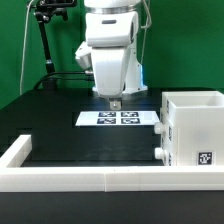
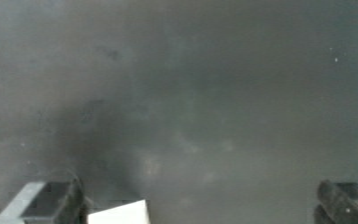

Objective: Assemble drawer

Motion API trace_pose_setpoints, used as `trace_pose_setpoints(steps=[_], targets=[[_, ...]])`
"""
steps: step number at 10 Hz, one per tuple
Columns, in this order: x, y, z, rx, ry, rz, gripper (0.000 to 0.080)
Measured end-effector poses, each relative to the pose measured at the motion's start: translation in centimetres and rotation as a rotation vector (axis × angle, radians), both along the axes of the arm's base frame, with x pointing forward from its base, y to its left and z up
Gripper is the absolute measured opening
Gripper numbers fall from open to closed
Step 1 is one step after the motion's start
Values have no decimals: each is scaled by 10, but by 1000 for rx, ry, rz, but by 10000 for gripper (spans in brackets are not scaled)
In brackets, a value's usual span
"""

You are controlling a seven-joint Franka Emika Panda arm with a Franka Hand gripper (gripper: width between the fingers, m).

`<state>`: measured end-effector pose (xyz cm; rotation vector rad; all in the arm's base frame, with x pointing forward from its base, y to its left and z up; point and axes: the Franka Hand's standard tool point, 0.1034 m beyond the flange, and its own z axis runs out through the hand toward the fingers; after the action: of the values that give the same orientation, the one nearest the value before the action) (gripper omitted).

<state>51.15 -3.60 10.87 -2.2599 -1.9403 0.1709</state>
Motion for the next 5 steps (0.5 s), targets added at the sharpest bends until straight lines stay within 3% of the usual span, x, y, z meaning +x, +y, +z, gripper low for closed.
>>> trace_pose_setpoints(steps=[1,5], targets=[[-4,-3,5,-8,-11,-10,649],[-4,-1,1,-4,-4,-9,649]])
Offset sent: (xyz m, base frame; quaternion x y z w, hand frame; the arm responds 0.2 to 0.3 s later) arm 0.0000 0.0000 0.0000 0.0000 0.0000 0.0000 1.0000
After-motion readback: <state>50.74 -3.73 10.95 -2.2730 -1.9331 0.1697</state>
